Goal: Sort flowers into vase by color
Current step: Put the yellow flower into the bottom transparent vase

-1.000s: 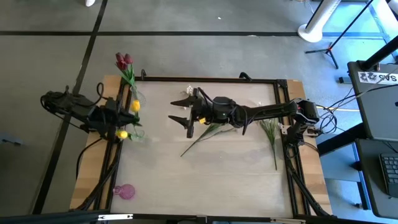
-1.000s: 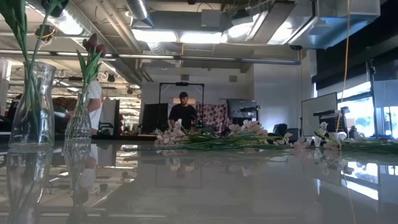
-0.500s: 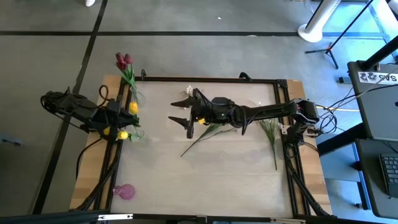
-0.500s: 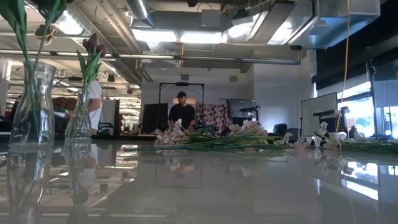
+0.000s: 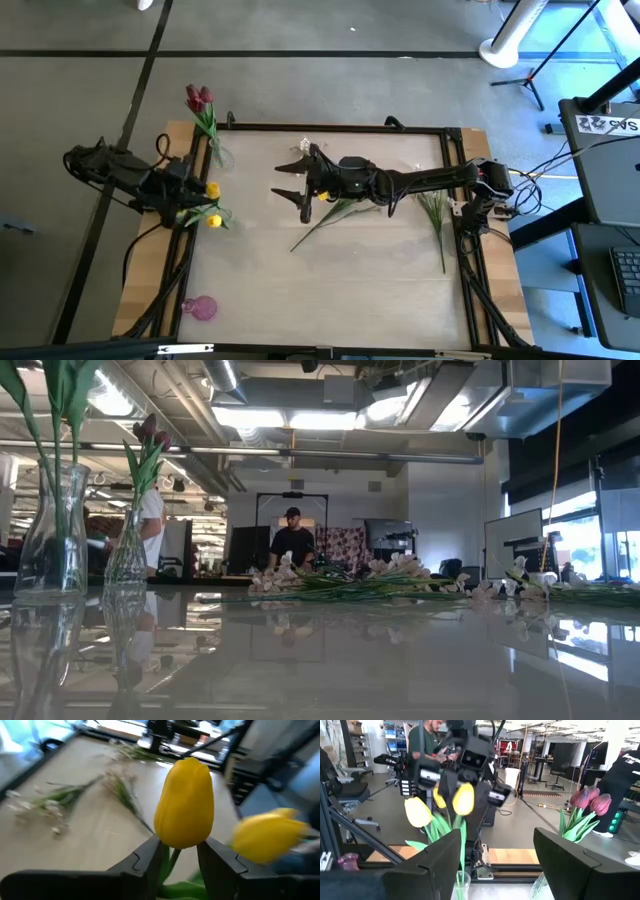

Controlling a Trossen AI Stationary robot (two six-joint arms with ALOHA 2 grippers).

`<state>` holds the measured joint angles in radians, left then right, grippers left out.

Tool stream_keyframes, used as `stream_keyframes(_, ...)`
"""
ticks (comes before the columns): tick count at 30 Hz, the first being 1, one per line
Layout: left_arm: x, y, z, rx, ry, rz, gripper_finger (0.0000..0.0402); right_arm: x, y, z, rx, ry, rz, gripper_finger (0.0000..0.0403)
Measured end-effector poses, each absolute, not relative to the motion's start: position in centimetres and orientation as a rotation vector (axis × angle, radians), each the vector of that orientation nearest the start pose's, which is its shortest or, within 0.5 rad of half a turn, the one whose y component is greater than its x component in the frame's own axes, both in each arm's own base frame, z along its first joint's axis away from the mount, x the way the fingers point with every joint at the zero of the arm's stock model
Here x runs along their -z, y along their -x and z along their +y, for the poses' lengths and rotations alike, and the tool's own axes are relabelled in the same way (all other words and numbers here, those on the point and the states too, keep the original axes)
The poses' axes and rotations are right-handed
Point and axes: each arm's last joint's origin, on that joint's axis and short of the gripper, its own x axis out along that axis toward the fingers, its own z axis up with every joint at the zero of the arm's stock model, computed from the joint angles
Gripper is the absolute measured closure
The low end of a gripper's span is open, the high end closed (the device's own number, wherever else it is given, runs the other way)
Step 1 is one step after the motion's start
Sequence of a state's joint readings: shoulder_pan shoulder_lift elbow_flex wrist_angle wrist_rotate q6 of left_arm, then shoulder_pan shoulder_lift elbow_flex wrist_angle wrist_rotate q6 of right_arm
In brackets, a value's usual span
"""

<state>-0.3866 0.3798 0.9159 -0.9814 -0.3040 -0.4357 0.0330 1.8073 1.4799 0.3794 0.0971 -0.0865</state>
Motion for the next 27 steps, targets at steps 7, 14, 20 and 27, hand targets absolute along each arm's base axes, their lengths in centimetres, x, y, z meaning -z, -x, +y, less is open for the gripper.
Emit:
stream_keyframes(7, -36.6, -1.1, 0.2, 0.052, 0.356, 0.435, 0.0288, -35.1, -42.1, 1.1, 0.065, 0.118, -0.015, 0.0155)
stream_keyframes(14, -38.5, 0.1, 0.8, 0.060, 0.338, 0.341, 0.0291, -34.4, -42.0, 1.1, 0.058, 0.141, 0.073, 0.0155)
stream_keyframes(20, -38.2, -0.2, 0.7, 0.059, 0.354, 0.354, 0.0291, -33.9, -41.9, 1.1, 0.055, 0.145, 0.128, 0.0155)
stream_keyframes(27, -35.8, -1.9, 0.0, -0.006, 0.427, 0.448, 0.0291, -33.5, -41.9, 1.1, 0.053, 0.148, 0.165, 0.0155)
